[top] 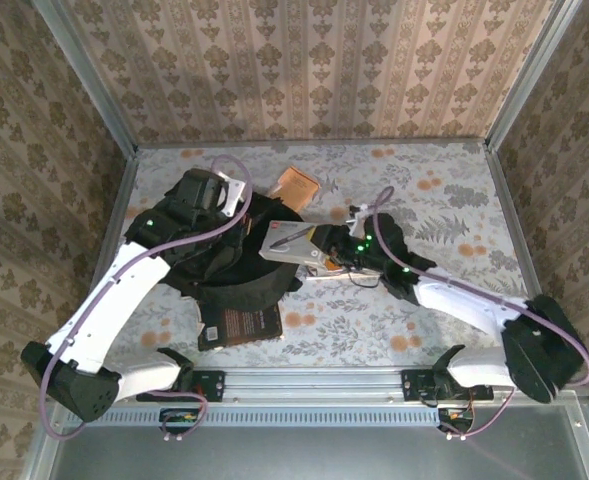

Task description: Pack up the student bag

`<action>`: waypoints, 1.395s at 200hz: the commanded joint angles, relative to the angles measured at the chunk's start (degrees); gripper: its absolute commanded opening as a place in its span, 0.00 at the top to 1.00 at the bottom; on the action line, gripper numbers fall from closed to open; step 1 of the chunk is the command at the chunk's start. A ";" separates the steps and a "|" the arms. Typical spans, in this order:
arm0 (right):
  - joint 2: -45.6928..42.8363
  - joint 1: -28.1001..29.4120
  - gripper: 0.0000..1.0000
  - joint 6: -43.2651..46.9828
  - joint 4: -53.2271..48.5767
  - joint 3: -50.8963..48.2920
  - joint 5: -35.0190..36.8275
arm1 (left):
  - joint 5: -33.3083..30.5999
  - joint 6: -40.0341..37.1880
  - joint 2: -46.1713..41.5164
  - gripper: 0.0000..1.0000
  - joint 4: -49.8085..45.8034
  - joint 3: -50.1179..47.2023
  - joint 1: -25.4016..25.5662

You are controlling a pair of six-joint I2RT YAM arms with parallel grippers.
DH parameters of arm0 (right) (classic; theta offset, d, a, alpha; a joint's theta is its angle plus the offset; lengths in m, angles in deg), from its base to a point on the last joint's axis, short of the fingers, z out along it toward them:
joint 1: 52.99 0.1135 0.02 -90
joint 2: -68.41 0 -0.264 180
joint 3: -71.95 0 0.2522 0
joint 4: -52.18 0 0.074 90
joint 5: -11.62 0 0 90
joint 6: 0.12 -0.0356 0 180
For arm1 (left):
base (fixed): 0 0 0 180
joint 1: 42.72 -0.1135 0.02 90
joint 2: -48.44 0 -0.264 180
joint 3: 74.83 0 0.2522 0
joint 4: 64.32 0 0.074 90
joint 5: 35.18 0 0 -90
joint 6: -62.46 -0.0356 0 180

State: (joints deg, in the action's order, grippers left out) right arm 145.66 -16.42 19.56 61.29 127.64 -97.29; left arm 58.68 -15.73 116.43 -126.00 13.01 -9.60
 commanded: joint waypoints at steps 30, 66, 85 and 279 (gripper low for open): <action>11.82 2.56 0.64 -4.09 10.60 11.63 -2.50 | 3.70 1.50 0.35 0.67 1.05 -3.63 -2.45; 13.73 3.65 0.65 -4.12 10.17 13.62 -2.69 | 3.96 0.85 2.04 0.55 0.73 -3.77 -4.55; 13.63 3.81 0.65 -4.21 10.17 13.38 -2.65 | 2.39 0.24 2.83 0.55 0.72 -3.18 -5.14; 8.01 5.01 0.64 0.07 1.30 7.18 2.63 | 2.92 -4.40 9.06 1.00 -2.26 10.82 -6.58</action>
State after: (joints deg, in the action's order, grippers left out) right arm 157.34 -11.87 17.44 65.38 136.65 -97.67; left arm 59.44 -16.52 129.57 -126.37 18.28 -15.83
